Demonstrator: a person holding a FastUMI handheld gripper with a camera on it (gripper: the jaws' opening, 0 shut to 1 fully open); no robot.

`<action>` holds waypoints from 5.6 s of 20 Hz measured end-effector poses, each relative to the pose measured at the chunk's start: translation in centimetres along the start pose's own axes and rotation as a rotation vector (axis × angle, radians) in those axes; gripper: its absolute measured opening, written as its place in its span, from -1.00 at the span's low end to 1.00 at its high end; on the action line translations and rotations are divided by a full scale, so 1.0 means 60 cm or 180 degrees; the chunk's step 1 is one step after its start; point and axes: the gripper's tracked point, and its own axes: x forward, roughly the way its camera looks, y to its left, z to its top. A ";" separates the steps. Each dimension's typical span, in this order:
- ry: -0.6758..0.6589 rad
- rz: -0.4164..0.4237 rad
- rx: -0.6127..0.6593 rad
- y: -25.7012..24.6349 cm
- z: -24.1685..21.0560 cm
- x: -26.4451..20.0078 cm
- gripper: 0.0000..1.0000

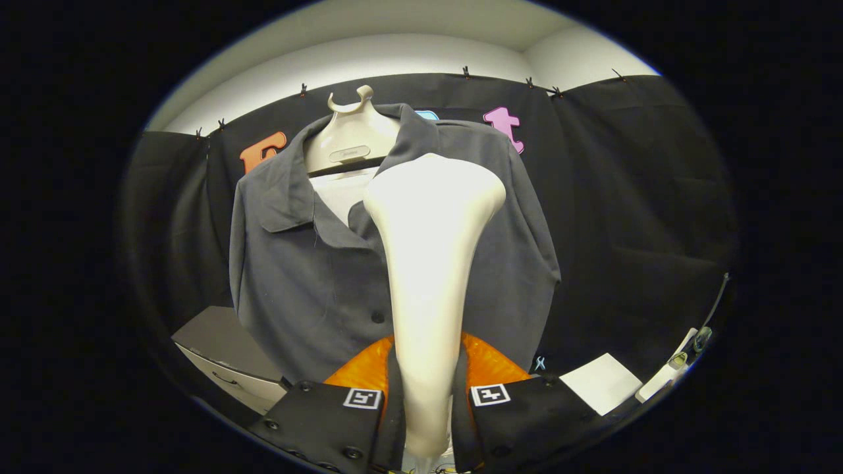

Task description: Iron the clothes twice with a garment steamer, once on the left side and once on the right side.

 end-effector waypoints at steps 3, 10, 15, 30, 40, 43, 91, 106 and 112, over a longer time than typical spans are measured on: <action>-0.0019 0.0052 -0.0026 -0.007 0.019 0.015 -0.29; -0.0026 0.0147 0.0037 -0.019 0.026 0.058 -0.29; 0.0019 0.0247 0.0096 -0.020 0.007 0.076 -0.29; 0.0430 0.0331 0.0090 -0.031 -0.134 0.096 -0.29; 0.0754 0.0294 0.0091 -0.050 -0.255 0.095 -0.28; 0.0864 0.0286 0.0136 -0.057 -0.298 0.097 -0.29; 0.1933 -0.0033 0.0434 -0.147 -0.687 0.033 -0.28; 0.0760 -0.0309 0.0619 -0.023 -0.442 -0.113 -0.29; 0.0385 -0.0189 0.0519 0.021 -0.315 -0.157 -0.29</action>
